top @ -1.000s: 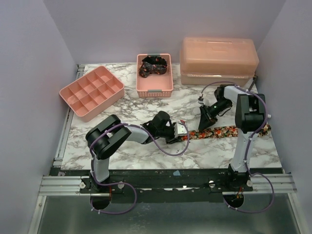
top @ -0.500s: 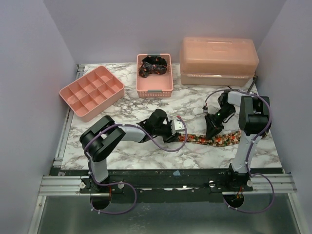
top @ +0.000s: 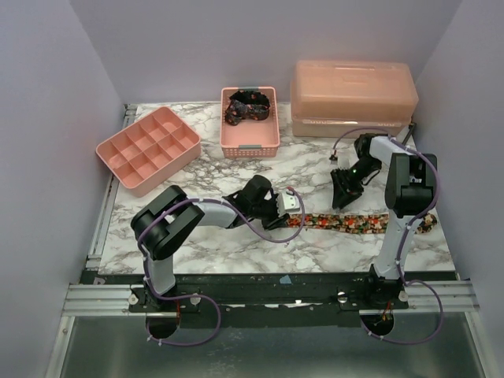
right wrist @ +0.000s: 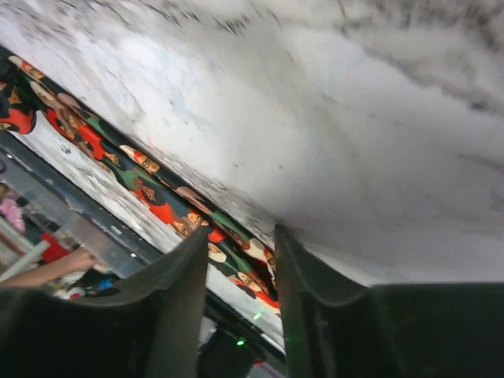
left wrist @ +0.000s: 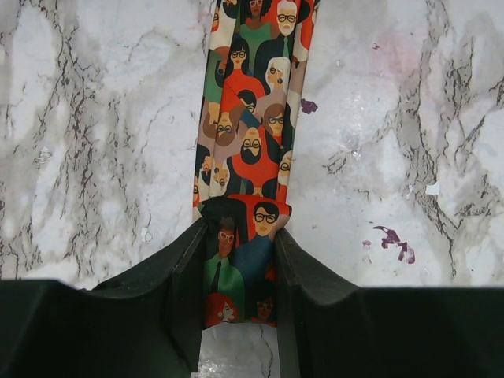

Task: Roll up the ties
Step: Roll the tie at the center of the board.

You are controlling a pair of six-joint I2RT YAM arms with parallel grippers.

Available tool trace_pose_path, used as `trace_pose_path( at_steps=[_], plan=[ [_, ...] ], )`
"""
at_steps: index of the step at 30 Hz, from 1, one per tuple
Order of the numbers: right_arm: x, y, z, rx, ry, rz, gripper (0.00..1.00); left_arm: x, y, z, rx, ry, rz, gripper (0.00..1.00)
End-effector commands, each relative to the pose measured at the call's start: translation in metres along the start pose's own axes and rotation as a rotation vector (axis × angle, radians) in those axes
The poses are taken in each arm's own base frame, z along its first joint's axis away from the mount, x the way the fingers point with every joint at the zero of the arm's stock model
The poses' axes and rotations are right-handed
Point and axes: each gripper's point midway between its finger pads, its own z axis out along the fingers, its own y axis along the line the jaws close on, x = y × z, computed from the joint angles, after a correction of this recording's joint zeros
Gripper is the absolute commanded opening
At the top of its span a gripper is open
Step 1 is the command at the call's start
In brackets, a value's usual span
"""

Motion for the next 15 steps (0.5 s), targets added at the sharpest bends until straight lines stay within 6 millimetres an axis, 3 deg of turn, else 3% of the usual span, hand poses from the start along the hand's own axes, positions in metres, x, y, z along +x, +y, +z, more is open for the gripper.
trace_pose_path(
  at_steps=[1,5,8,15],
  plan=[
    [-0.032,0.015,-0.017,-0.057,-0.11,-0.091,0.5,0.059,0.0,-0.003,-0.031,0.209,-0.064,0.3],
    [-0.037,0.078,-0.027,-0.253,-0.15,-0.1,0.55,0.06,-0.001,-0.003,-0.034,0.214,-0.064,0.3],
    [-0.041,0.115,-0.017,-0.397,-0.157,-0.064,0.48,0.061,-0.004,-0.003,-0.022,0.211,-0.062,0.31],
    [-0.037,0.146,0.029,-0.499,-0.076,-0.023,0.44,0.059,-0.004,-0.003,-0.013,0.218,-0.061,0.31]
  ],
)
